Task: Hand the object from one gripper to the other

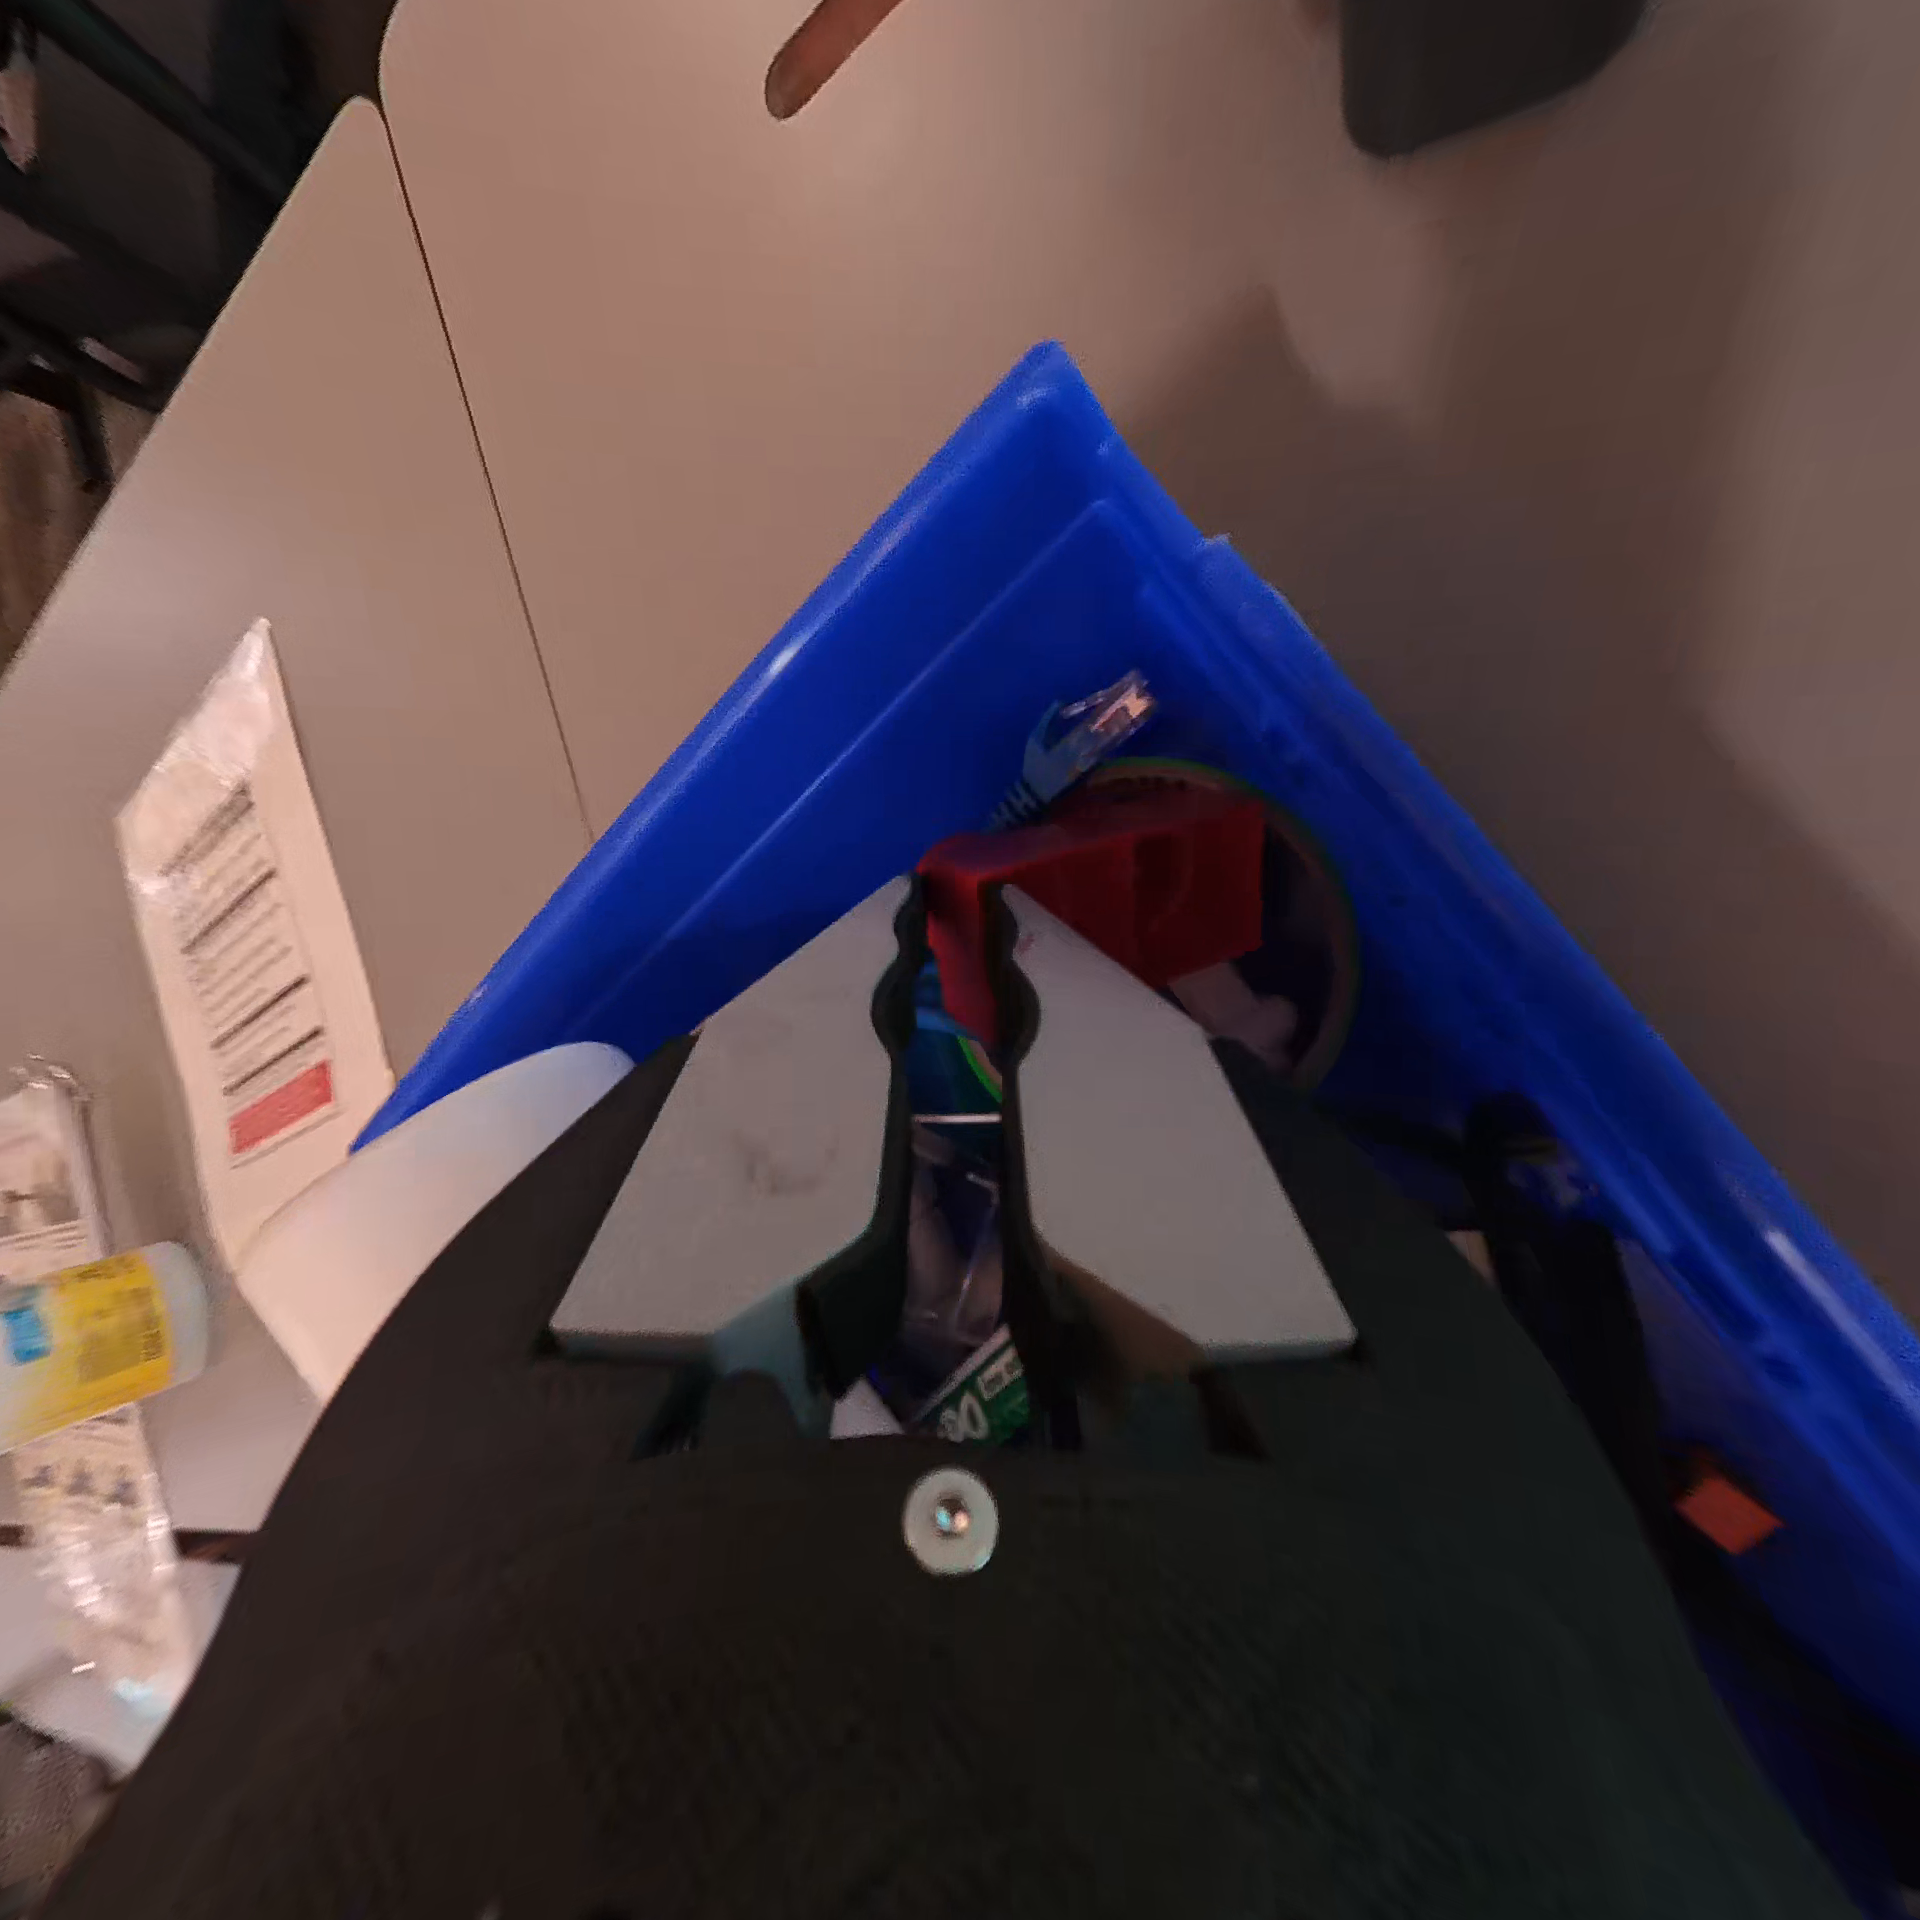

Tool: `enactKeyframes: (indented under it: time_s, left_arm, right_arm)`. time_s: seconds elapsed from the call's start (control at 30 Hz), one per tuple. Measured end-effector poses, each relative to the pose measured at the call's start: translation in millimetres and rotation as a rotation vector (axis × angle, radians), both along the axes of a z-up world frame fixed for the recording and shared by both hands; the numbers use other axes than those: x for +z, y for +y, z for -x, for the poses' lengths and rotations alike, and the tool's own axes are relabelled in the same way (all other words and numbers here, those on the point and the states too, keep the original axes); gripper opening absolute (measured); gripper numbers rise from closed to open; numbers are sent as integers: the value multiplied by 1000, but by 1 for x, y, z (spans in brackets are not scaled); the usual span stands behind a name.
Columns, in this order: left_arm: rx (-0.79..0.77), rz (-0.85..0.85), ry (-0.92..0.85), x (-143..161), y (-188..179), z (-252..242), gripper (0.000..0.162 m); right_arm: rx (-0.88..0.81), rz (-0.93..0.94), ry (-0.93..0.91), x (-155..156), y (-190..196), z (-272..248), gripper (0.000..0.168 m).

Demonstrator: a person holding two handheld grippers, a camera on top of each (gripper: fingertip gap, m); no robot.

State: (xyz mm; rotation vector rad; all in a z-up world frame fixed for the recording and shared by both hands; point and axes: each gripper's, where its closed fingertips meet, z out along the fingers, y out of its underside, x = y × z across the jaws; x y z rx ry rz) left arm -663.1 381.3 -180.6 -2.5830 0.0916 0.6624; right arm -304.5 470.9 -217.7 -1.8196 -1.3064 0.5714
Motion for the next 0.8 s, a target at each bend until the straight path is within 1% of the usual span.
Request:
enactKeyframes:
  time_s: [0.07, 0.13, 0.2, 0.3, 0.37, 0.43, 0.47, 0.53, 0.6, 0.63, 0.73, 0.8]
  left_arm:
    - [-35, 35, 62, 2, -2, 0, 2]
    - [-51, -2, 147, 19, -2, 5, 2]
    - [-72, -56, 234, 46, -3, 7, 2]
    - [-113, -201, 372, 105, -5, 1, 1]
    - [-182, -377, 384, 147, -1, -27, 2]
    - [-335, -582, 317, 180, 5, -83, 2]
    - [-451, -664, 272, 191, 7, -120, 2]
    - [-632, -762, 202, 198, 6, -189, 2]
    - [-815, -824, 152, 191, 2, -254, 2]
    - [-873, -851, 141, 186, 0, -278, 2]
    - [-978, -951, 108, 169, -4, -331, 2]
    - [-990, -1019, 71, 157, -2, -351, 2]
  right_arm:
    - [2, -4, -1, 0, 0, 0, 60]
    - [3, -12, 0, 1, 0, 0, 59]
    - [0, -16, 12, 5, 1, -1, 60]
    - [34, 5, 91, 19, -4, 2, 63]
    - [119, 63, 222, 40, -19, 9, 62]
    - [230, 145, 370, 66, -40, 14, 61]
    - [287, 190, 432, 77, -50, 14, 59]
    - [392, 273, 519, 95, -68, 12, 60]
    - [489, 353, 584, 110, -83, 7, 62]
    - [540, 392, 625, 119, -91, 3, 62]
    - [662, 520, 745, 144, -108, -9, 60]
    - [706, 584, 788, 152, -112, -15, 58]
